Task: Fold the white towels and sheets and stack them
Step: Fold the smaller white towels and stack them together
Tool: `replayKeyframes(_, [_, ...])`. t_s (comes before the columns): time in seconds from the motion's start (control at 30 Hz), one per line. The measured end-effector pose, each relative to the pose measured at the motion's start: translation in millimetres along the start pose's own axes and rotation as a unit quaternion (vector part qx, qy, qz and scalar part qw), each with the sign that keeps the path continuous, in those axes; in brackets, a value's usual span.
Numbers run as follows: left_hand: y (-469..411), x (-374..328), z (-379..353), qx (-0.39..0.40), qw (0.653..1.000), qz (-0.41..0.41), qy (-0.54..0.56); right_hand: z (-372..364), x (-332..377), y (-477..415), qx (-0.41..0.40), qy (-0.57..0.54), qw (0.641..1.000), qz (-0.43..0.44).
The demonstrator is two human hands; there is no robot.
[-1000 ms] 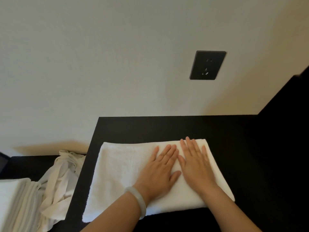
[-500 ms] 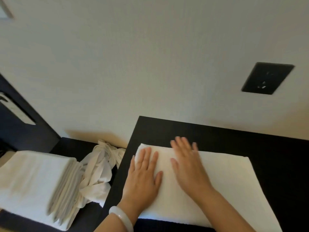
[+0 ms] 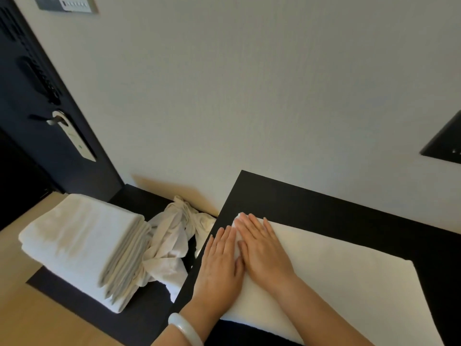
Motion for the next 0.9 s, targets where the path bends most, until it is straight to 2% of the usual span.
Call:
replayKeyframes(0.1, [17.4, 9.2, 21.8, -0.045, 0.993, 0.063, 0.092, -7.6, -5.5, -2.4, 0.006, 0.025, 0.999, -0.020])
replayKeyframes(0.27, [58.9, 19.0, 30.7, -0.006, 0.958, 0.180, 0.224, -9.1, -4.2, -2.0, 0.006, 0.051, 0.998, -0.021])
replayKeyframes(0.43, [70.7, 18.6, 32.1, 0.055, 0.947, 0.192, 0.250, -7.4, -3.1, -2.7, 0.014, 0.058, 0.998, -0.016])
replayKeyframes(0.67, [84.9, 33.4, 28.1, 0.068, 0.939, 0.209, 0.265, -8.6, -6.3, -3.6, 0.014, 0.034, 0.999, -0.009])
replayKeyframes(0.73, [84.2, 33.8, 27.4, 0.062, 0.942, 0.211, 0.253, -8.8, -6.2, -3.6, 0.015, 0.030, 0.999, -0.013])
replayKeyframes(0.8, [79.2, 29.6, 33.5, 0.042, 0.965, 0.190, 0.177, -10.0, -7.6, -2.9, 0.016, 0.036, 0.999, -0.014])
replayKeyframes(0.9, [60.6, 0.9, 45.0, -0.015, 0.998, 0.062, -0.023, -7.9, -7.7, -4.6, 0.025, 0.030, 0.999, -0.012])
Point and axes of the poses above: each hand's wrist, its own y-axis away from the middle knuckle, its own z-axis out of the back of the hand, x = y × z, the point moved 8 cm from there along -y, towards the middle knuckle, and after that the axes turned 15 degrees about -z, right-handed, at the moved point
